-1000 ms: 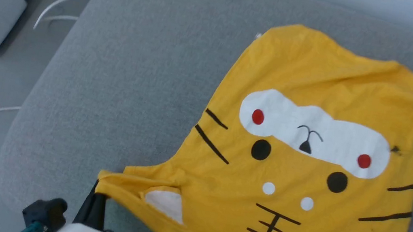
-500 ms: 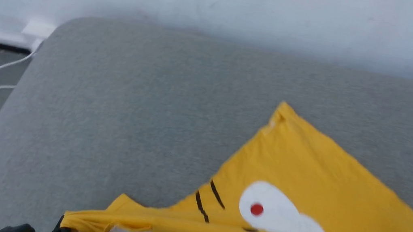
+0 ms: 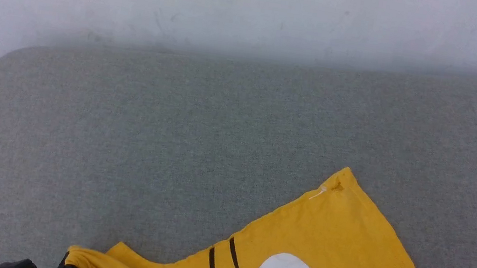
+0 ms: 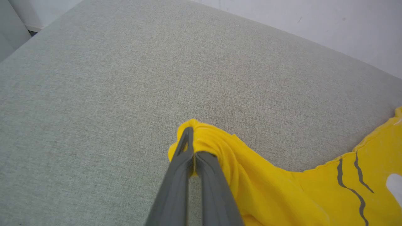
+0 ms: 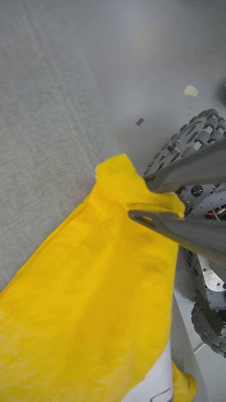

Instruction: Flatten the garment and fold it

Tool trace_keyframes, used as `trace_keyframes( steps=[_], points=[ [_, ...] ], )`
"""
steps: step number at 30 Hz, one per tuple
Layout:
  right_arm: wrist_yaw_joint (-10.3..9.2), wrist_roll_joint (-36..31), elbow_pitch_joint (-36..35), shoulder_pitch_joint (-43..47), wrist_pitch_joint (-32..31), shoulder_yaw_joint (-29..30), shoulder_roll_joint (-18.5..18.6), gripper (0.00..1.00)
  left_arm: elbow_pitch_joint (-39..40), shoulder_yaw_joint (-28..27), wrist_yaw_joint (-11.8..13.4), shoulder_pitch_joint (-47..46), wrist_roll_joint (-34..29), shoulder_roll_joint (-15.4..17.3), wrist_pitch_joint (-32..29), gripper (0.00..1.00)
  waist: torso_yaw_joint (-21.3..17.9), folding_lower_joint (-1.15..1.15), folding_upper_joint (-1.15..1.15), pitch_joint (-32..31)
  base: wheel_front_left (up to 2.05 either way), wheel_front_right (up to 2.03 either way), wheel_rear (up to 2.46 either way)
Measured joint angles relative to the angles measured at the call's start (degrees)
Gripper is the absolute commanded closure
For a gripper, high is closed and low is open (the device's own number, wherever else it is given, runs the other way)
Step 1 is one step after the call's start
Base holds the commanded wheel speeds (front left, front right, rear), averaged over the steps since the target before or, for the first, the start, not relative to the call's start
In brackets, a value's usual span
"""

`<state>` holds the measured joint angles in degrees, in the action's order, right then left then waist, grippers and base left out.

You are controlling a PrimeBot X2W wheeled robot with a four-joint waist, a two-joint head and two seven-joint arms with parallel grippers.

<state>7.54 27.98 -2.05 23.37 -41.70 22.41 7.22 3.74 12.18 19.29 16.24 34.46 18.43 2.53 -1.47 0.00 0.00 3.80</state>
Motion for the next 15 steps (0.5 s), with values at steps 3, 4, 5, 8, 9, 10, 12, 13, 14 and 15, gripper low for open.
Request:
trace_keyframes(
  steps=[3, 4, 5, 8, 9, 10, 12, 13, 14, 15],
  points=[
    [0.00, -2.4, -2.4, -3.7, 5.0, 0.8, 0.2, 0.00, 0.0, -0.1, 0.0, -0.3, 0.2, 0.0, 0.0, 1.00, -0.5, 0.00, 0.00, 0.8, 0.00, 0.00, 0.00],
    [0.00, -3.2, -2.7, -5.8, 7.8, 1.0, 0.6, 0.00, 0.0, -0.1, 0.0, -0.4, 0.3, 0.0, 0.0, 1.00, -0.6, 0.01, 0.00, 1.1, 0.00, 0.00, 0.00],
    [0.00, -4.1, -2.6, -8.4, 10.8, 1.0, 1.2, 0.00, 0.1, -0.1, 0.0, -0.6, 0.3, 0.0, 0.0, 1.00, -0.6, 0.01, 0.00, 1.5, 0.00, 0.00, 0.00],
    [-0.01, -4.6, -0.4, -16.8, 17.6, -1.9, 3.2, 0.00, 0.3, -0.1, 0.1, -1.3, 0.3, 0.0, 0.1, 1.00, -0.8, 0.01, 0.00, 2.3, 0.00, 0.00, 0.00],
    [-0.01, -4.5, 0.9, -19.4, 19.3, -4.0, 4.0, 0.00, 0.4, -0.1, 0.2, -1.5, 0.3, -0.1, 0.1, 1.00, -0.8, 0.01, 0.00, 2.7, 0.00, 0.00, 0.00],
    [0.00, -4.4, 2.5, -22.1, 20.6, -6.1, 4.7, 0.00, 0.5, 0.0, 0.2, -1.7, 0.3, -0.1, 0.1, 1.00, -0.8, 0.01, 0.00, 3.0, 0.00, 0.00, 0.00],
    [0.00, -4.0, 6.5, -27.4, 21.2, -11.5, 6.6, 0.00, 0.5, 0.5, 0.2, -2.5, 0.3, -0.3, 0.1, 1.00, -0.8, 0.01, 0.00, 3.8, 0.00, 0.00, 0.00],
    [0.00, -3.7, 8.7, -30.1, 21.2, -14.5, 7.3, 0.00, 0.5, 0.7, 0.2, -3.1, 0.2, -0.4, 0.1, 1.00, -0.7, 0.01, 0.00, 4.3, 0.00, 0.00, 0.00],
    [0.00, -3.4, 10.8, -32.6, 20.9, -17.2, 7.6, 0.00, 0.5, 1.1, 0.2, -3.8, 0.2, -0.6, 0.1, 1.00, -0.6, 0.02, 0.00, 4.7, 0.00, 0.00, 0.00],
    [0.00, -3.0, 12.7, -34.9, 20.0, -19.8, 7.9, 0.00, 0.5, 1.3, 0.1, -4.5, 0.1, -0.8, 0.1, 1.00, -0.4, 0.02, 0.00, 5.1, 0.00, 0.00, 0.00]
  ],
)
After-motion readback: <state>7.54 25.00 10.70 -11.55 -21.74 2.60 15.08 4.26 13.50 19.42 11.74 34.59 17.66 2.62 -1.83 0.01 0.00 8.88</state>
